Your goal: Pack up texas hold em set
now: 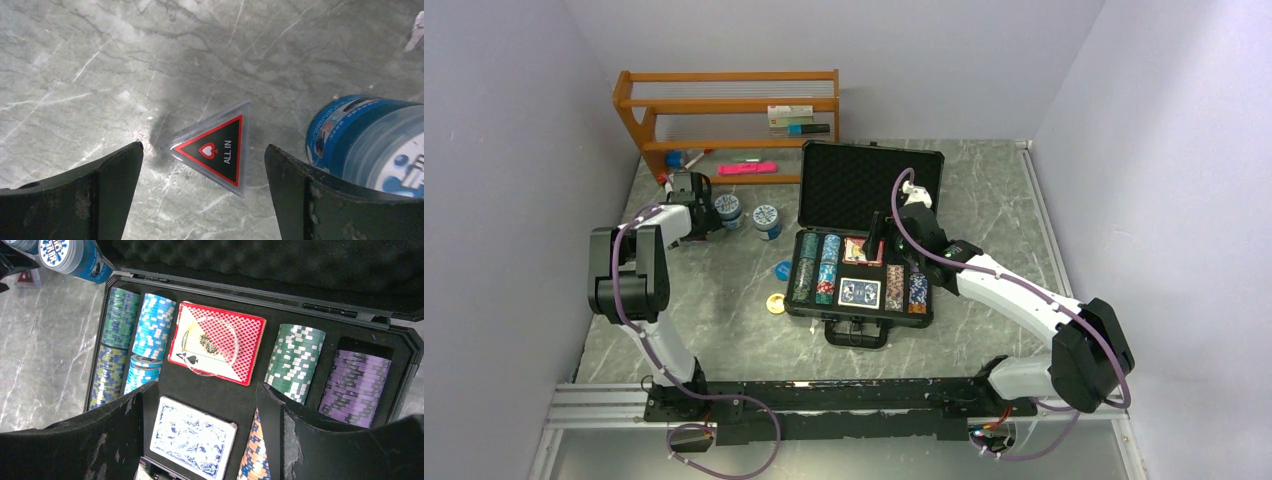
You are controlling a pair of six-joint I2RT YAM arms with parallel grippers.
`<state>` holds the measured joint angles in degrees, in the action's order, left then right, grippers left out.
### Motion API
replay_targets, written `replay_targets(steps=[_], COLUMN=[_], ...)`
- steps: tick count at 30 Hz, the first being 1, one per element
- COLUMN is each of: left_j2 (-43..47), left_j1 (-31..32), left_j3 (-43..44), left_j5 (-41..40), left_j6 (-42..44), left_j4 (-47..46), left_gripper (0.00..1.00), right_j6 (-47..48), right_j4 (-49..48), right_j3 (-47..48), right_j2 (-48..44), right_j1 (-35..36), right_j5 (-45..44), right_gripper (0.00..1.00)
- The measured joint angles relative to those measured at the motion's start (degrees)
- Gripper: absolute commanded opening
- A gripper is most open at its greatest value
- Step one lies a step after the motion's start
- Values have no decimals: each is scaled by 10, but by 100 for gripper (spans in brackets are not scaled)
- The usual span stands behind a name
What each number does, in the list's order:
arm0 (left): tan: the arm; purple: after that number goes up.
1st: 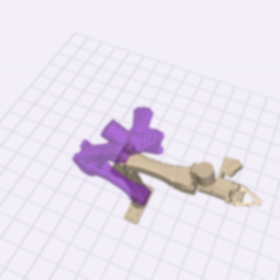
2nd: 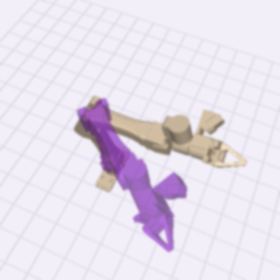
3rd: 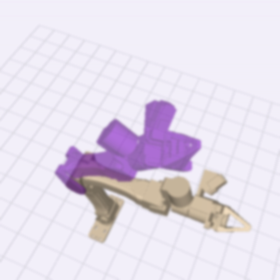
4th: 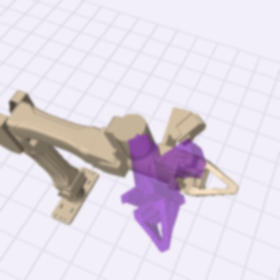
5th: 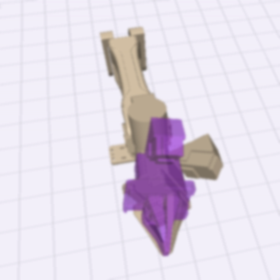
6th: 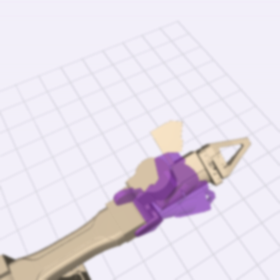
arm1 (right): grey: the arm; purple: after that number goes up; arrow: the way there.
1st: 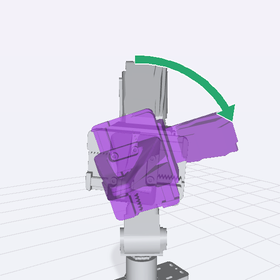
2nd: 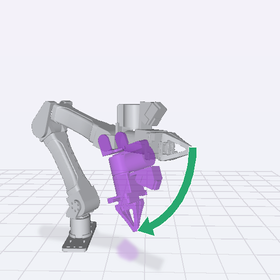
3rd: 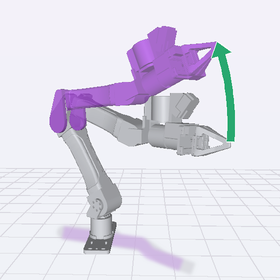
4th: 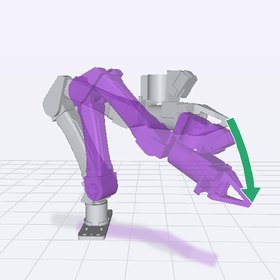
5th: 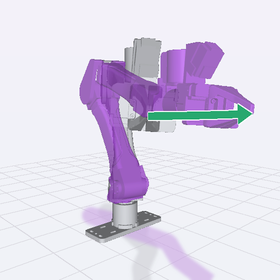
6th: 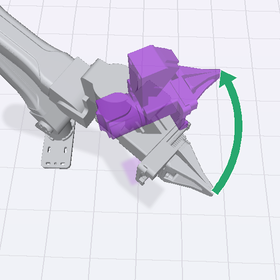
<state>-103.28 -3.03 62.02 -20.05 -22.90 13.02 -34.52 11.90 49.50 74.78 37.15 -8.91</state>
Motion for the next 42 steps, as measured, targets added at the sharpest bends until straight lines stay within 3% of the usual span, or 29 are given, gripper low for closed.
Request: replay_targets(steps=[11,19,33,39,42], left_j2=[-40,-35,-8,-8,-8], left_j1=[0,-3,-17,-23,-23], left_j3=[35,31,-9,-9,-9], left_j5=[7,2,35,40,40], left_j6=[-6,-22,-38,-30,-25], left_j4=[5,13,1,-3,-3], left_gripper=[77,91,73,80,79], right_j6=[-2,-2,-2,-2,-2], right_j4=[1,1,0,0,0], right_j3=[-1,-5,-10,-15,-15], right_j2=[0,12,19,21,21], right_j1=[0,0,0,0,0], right_j5=[0,0,0,1,0], right_gripper=[73,72,72,72,72])
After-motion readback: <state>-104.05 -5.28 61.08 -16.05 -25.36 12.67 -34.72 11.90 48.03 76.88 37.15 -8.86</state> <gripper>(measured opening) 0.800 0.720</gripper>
